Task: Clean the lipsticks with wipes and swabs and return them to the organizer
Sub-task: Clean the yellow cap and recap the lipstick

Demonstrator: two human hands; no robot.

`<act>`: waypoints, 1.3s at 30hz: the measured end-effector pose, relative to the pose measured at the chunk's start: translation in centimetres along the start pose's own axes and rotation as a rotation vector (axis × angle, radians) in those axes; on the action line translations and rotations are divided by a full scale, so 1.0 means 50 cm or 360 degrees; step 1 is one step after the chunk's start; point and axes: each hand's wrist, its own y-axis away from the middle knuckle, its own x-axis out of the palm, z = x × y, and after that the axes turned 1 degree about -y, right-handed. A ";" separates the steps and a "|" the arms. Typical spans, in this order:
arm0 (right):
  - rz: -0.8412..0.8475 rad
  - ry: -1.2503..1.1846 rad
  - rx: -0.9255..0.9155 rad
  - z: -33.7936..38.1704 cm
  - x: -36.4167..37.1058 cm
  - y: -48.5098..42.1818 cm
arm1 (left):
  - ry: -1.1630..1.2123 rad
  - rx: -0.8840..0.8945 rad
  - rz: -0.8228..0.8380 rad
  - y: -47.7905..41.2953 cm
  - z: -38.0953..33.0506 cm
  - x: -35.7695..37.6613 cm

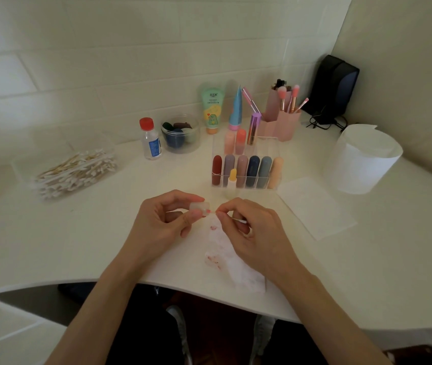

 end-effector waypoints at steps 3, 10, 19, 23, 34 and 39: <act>0.0051 -0.0054 -0.0004 -0.003 -0.001 0.001 | -0.0005 -0.0008 -0.0020 0.001 -0.001 0.000; -0.0082 -0.0131 0.0062 -0.005 -0.009 -0.002 | 0.0030 -0.0011 -0.0071 0.001 -0.009 0.002; -0.0584 0.0899 0.0888 -0.132 -0.088 0.007 | -0.0077 -0.0152 -0.0160 -0.008 -0.029 0.013; -0.0617 0.0929 0.1050 -0.148 -0.110 0.009 | -0.0092 -0.0149 -0.0160 -0.014 -0.032 0.021; -0.0362 0.0442 0.0710 -0.101 -0.077 -0.034 | 0.0001 -0.0158 -0.0198 -0.066 -0.023 0.062; 0.0192 0.0009 0.0861 -0.063 -0.037 -0.087 | -0.0022 -0.0079 -0.0206 -0.080 -0.015 0.068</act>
